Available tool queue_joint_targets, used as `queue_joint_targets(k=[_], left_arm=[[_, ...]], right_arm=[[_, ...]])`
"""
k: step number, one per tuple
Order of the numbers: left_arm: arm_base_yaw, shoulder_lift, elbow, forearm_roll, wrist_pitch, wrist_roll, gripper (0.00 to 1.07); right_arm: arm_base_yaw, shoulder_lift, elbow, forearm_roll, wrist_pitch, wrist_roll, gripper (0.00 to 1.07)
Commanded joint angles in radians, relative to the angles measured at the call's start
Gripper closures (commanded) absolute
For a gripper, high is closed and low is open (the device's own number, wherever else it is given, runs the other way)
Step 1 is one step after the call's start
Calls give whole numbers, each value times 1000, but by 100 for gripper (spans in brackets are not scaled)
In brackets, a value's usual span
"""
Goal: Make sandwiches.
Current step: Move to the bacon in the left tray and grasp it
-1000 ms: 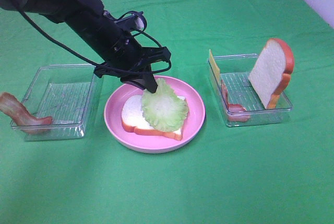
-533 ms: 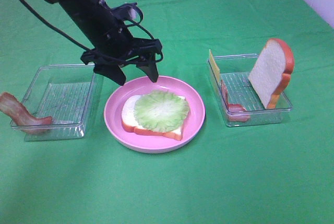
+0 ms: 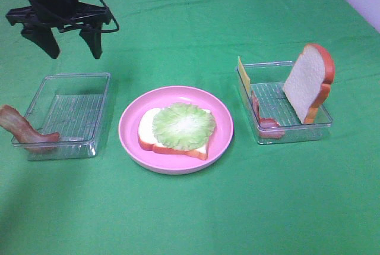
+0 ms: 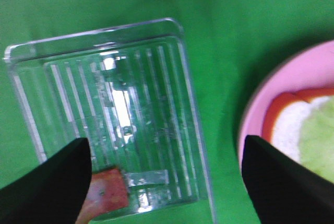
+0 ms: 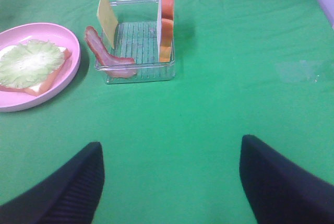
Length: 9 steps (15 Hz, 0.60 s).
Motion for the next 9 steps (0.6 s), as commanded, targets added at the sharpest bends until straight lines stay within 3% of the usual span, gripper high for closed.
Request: queue_joint_targets(k=[1, 4, 6, 9], left_arm=[[49, -49, 27, 21, 80, -13, 31], [103, -151, 153, 43, 80, -13, 31], [147, -268, 332, 58, 80, -14, 31], [155, -333, 477, 110, 80, -40, 31]], right_arm=[[-9, -16, 1, 1, -8, 3, 38], [-9, -16, 1, 1, -8, 3, 38], [-9, -16, 1, 1, -8, 3, 38], [-9, -16, 1, 1, -8, 3, 38]])
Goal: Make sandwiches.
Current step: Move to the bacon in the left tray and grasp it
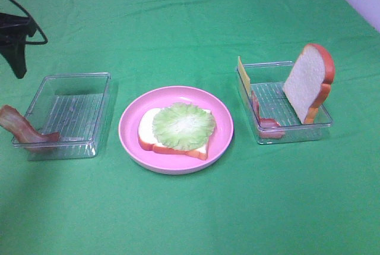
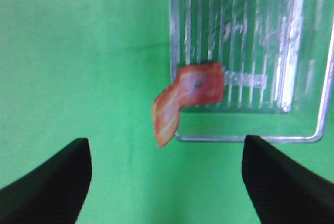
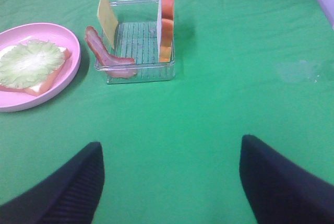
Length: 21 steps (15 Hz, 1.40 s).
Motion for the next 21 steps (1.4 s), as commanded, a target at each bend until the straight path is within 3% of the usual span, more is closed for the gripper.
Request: queue_joint_targets(k=[1, 5, 10, 13, 15, 16, 19, 21], left_arm=[[1, -34, 101, 26, 66, -34, 31], [0, -27, 208, 21, -80, -81, 31], [-1, 70, 221, -19, -190, -98, 43], [-1, 89, 221, -20, -230, -98, 59], [-1, 92, 220, -20, -259, -97, 75], [-1, 92, 220, -22, -274, -99, 90], [-1, 92, 219, -24, -274, -94, 107], [-1, 89, 213, -40, -271, -59, 107]], right_arm=[[-9, -16, 1, 1, -8, 3, 38], [-9, -16, 1, 1, -8, 3, 38], [-9, -16, 1, 1, -8, 3, 38], [-9, -16, 1, 1, -8, 3, 38], [-9, -16, 1, 1, -8, 3, 38], [-9, -16, 1, 1, -8, 3, 38], [-9, -16, 1, 1, -8, 3, 38], [-9, -16, 1, 1, -8, 3, 38]])
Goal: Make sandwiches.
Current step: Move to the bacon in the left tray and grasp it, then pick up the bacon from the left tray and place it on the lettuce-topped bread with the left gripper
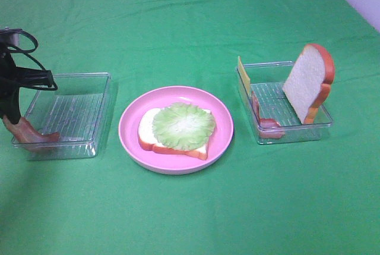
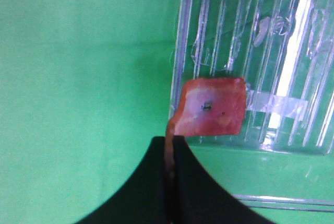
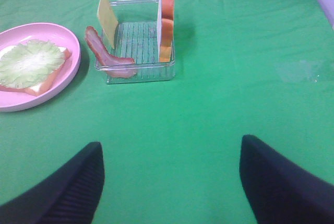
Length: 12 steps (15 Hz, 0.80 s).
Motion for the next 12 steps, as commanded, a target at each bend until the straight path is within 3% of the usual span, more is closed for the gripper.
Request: queue_joint_targets(k=[1, 4, 5, 7, 8, 10, 12], left_arm=[[-2, -1, -2, -26, 0, 29, 107], [-2, -28, -76, -169, 37, 116, 107], [-8, -58, -139, -332, 27, 207, 107], [-37, -62, -177, -553, -8, 370, 107], [-50, -61, -178, -613, -25, 420, 107], [-113, -44, -178, -826, -93, 586, 107], [-184, -4, -178, -1018, -127, 699, 107]], right_arm=[[-9, -16, 1, 1, -8, 3, 38], [-9, -16, 1, 1, -8, 3, 38], [-9, -16, 1, 1, -8, 3, 38], [-9, -16, 1, 1, -8, 3, 38], [-9, -16, 1, 1, -8, 3, 38], [-9, -16, 1, 1, -8, 3, 38], [-9, -16, 1, 1, -8, 3, 38]])
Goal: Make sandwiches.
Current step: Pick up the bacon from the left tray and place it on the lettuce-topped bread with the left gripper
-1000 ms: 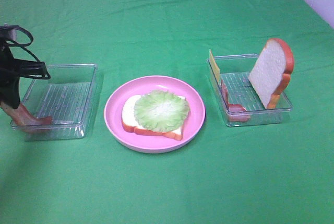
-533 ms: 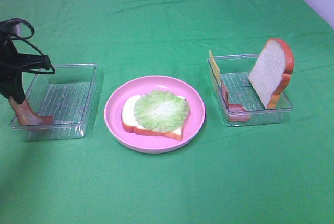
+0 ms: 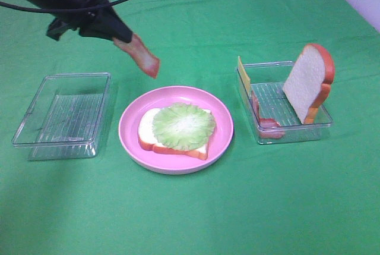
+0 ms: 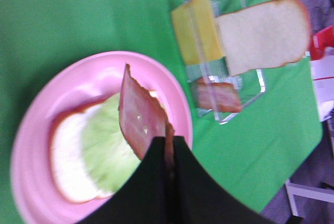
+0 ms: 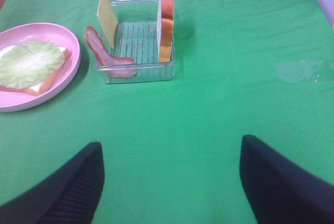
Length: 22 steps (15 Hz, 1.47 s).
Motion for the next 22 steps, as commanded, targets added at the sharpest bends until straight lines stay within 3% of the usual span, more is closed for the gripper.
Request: queue_joint_targets(k=[1, 4, 6, 7, 13, 16, 17, 18, 19, 20, 21, 22], left_arm=[[-78, 52, -5, -210, -43, 129, 107], [-159, 137, -5, -353, -47, 194, 107], [-191, 194, -5, -351, -62, 194, 107], [-192, 229, -5, -307, -76, 175, 107], [-164, 233, -4, 68, -125, -38, 107], [-164, 233, -4, 170, -125, -157, 103], [-164, 230, -4, 174, -123, -160, 93], [-164, 225, -4, 176, -116, -160, 76], [-164, 196, -5, 177, -94, -160, 39], [-164, 171, -5, 177, -87, -154, 23], [-164, 139, -5, 193, -83, -136, 15], [-164, 95, -5, 232, -65, -125, 15]], right_arm=[[-9, -16, 1, 1, -8, 3, 38], [-9, -16, 1, 1, -8, 3, 38], [-9, -16, 1, 1, -8, 3, 38], [-9, -16, 1, 1, -8, 3, 38], [-9, -16, 1, 1, -8, 3, 38], [-9, -16, 1, 1, -8, 3, 38], [-9, -16, 1, 1, -8, 3, 38], [-9, -16, 1, 1, -8, 3, 38], [-9, -16, 1, 1, -8, 3, 38], [-9, -16, 1, 1, -8, 3, 38], [-9, -16, 1, 1, -8, 3, 38], [-9, -16, 1, 1, -8, 3, 38]])
